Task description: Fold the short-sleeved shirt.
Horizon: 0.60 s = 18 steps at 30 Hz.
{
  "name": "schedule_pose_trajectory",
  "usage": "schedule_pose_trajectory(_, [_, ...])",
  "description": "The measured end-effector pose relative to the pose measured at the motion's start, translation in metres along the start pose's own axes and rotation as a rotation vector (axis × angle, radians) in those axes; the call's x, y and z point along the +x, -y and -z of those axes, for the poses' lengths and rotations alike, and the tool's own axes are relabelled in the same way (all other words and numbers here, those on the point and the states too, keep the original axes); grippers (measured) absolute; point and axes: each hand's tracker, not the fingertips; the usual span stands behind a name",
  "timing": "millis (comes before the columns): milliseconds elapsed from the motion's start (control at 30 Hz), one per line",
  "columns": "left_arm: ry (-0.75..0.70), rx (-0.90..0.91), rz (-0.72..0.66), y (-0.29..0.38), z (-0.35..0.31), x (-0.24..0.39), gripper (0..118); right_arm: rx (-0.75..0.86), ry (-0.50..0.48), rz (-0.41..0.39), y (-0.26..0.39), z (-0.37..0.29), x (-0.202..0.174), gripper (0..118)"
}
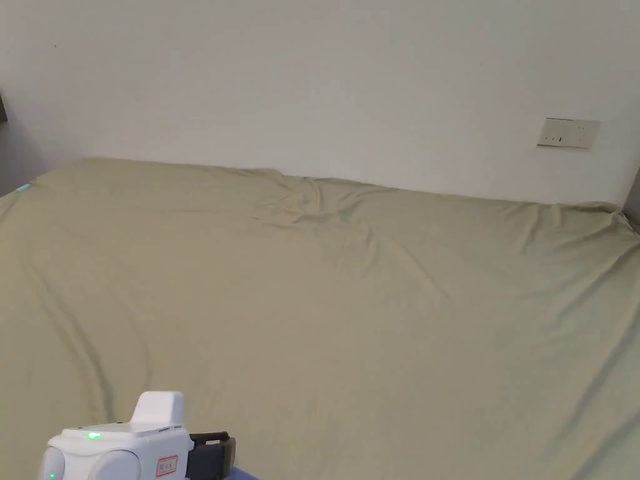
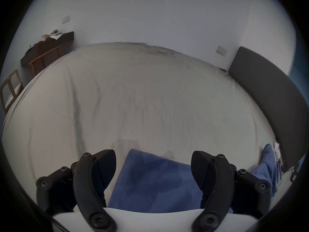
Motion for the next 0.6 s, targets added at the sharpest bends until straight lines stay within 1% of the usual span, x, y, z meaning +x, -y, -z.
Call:
schedule_pose_trajectory(67, [-0.006, -0.06, 0.039, 0.005, 0.013, 0.0, 94, -0.01, 0.01, -0.006, -0.001, 0.002, 0.001, 1])
schedule_pose_trajectory(167, [-0.026, -0.158, 0.087, 0.018, 0.023, 0.0, 85, -0.025, 0.016, -0.011, -0.005, 0.004, -0.001, 1])
schedule_pose_trajectory(200, [-0.038, -0.08, 0.127, 0.023, 0.018, 0.001, 84, -0.028, 0.02, -0.017, -0.006, 0.006, -0.002, 1])
schedule_pose_trajectory(233, [-0.034, -0.04, 0.137, 0.024, 0.014, 0.003, 79, -0.033, 0.027, -0.025, -0.008, 0.008, -0.002, 1])
schedule_pose_trajectory(267, [-0.038, -0.076, 0.101, 0.025, 0.012, 0.004, 67, -0.038, 0.037, -0.037, -0.01, 0.012, -0.002, 1])
schedule_pose_trajectory(300, [-0.046, -0.074, 0.089, 0.025, 0.01, 0.004, 57, -0.042, 0.047, -0.05, -0.013, 0.015, 0.0, 2])
schedule_pose_trajectory(333, [-0.041, -0.069, 0.072, 0.023, 0.007, 0.003, 39, -0.043, 0.062, -0.074, -0.018, 0.02, 0.001, 3])
schedule_pose_trajectory(367, [-0.019, -0.073, 0.041, 0.022, 0.005, 0.001, 11, -0.049, 0.084, -0.095, -0.023, 0.025, 0.001, 13])
schedule_pose_trajectory(400, [-0.032, -0.083, 0.021, 0.02, 0.001, 0.006, 4, -0.071, 0.096, -0.119, -0.031, 0.034, 0.003, 34])
schedule_pose_trajectory(467, [-0.03, -0.092, -0.006, 0.021, 0.001, 0.006, 4, -0.109, 0.128, -0.157, -0.046, 0.054, 0.011, 104])
schedule_pose_trajectory(500, [-0.034, -0.084, -0.008, 0.022, 0.001, 0.005, 4, -0.123, 0.123, -0.188, -0.054, 0.067, 0.014, 117])
schedule_pose_trajectory(533, [-0.035, -0.084, -0.015, 0.022, 0.002, 0.007, 4, -0.13, 0.127, -0.221, -0.062, 0.081, 0.017, 115])
schedule_pose_trajectory(600, [-0.037, -0.077, -0.032, 0.023, 0.002, 0.007, 4, -0.118, 0.14, -0.238, -0.079, 0.1, 0.023, 101])
